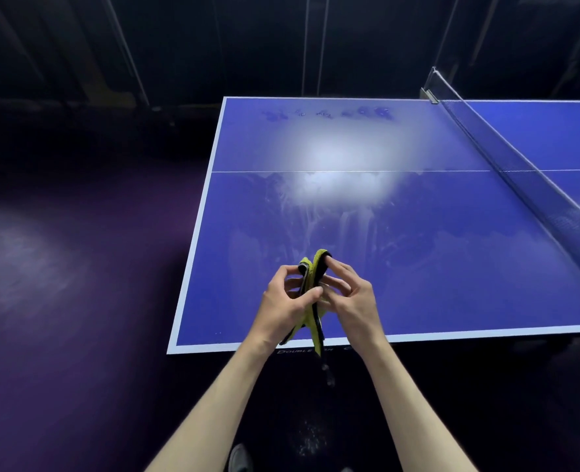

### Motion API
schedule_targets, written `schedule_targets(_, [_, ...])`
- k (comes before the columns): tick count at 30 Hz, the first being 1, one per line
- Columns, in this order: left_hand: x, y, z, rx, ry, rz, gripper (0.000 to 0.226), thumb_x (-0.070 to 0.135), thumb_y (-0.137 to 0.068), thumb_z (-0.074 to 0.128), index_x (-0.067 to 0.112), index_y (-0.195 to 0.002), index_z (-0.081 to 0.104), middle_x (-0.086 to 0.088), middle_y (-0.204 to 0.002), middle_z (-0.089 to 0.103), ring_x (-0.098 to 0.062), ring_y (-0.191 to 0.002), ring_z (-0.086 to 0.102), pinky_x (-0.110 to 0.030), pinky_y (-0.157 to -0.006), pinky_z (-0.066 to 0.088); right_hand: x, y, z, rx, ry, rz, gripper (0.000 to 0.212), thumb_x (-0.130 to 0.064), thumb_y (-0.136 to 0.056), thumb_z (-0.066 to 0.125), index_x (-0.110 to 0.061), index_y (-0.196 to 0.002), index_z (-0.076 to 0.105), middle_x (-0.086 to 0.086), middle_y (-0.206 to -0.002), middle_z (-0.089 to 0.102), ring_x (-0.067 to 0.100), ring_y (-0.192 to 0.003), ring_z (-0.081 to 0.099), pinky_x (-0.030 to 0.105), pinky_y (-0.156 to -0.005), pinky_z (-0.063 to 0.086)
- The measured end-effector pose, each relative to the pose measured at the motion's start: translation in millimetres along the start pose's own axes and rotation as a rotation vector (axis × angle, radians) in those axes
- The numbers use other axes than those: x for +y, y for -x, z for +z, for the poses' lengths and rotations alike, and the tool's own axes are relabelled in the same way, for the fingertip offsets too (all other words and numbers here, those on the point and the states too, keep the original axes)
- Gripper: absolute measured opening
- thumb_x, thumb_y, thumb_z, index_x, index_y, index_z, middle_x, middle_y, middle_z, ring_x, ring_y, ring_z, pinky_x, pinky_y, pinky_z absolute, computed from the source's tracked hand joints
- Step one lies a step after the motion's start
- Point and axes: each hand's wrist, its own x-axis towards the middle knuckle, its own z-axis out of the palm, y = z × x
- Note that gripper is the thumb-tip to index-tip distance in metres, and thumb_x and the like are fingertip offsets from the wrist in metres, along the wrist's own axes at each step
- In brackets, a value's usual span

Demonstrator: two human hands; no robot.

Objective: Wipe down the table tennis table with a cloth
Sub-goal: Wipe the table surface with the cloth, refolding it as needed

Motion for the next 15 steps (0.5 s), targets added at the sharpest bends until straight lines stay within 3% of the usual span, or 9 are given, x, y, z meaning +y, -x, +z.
schedule_targets(4, [-0.5,-0.3,-4.4,-0.075,-0.027,0.025,0.065,0.019,-0.085,0.08,0.038,-0.136,0.044,0.001,-0.105,0.076,-0.012,-0.095,0.074,-0.035,-0.087,0.06,3.3,-3.5,-0.7,0.039,-0.054,0.022,0.042,-0.001,-0.095,0.072,-0.012,-0.136,0.068,0.006,-0.134,0.062,0.029,-0.118,0.07,0.047,-0.077,0.065])
schedule_targets(8, [-4.2,-2.8,-4.5,-0.076,-0.014,0.053,0.07,0.015,-0.092,0.066,0.045,-0.145,0.03,0.002,-0.104,0.078,-0.023,-0.093,0.075,-0.039,-0.089,0.059,4.5,-5.8,-0.2,0.056,-0.06,0.036,0.046,-0.004,-0.092,0.077,-0.013,-0.136,0.068,0.012,-0.127,0.061,0.027,-0.116,0.071,0.047,-0.079,0.065])
schedule_targets(13, [-9.7,-8.5,-5.0,-0.026,0.041,-0.019,0.068,0.015,-0.083,0.066,0.04,-0.141,0.039,-0.001,-0.106,0.077,-0.022,-0.096,0.074,-0.04,-0.088,0.06,9.7,-12.6,-4.9,0.029,0.373,-0.13,0.057,0.001,-0.089,0.076,-0.038,-0.129,0.07,-0.004,-0.113,0.066,0.013,-0.103,0.073,0.046,-0.084,0.063])
schedule_targets(15, [-10.6,-9.7,-4.8,-0.027,0.155,-0.071,0.058,0.012,-0.09,0.071,0.033,-0.138,0.045,-0.004,-0.109,0.076,-0.022,-0.098,0.074,-0.038,-0.083,0.06,9.8,-14.3,-5.9,0.018,0.495,-0.202,0.059,0.006,-0.088,0.074,-0.035,-0.13,0.07,-0.011,-0.112,0.067,0.009,-0.097,0.073,0.04,-0.086,0.061])
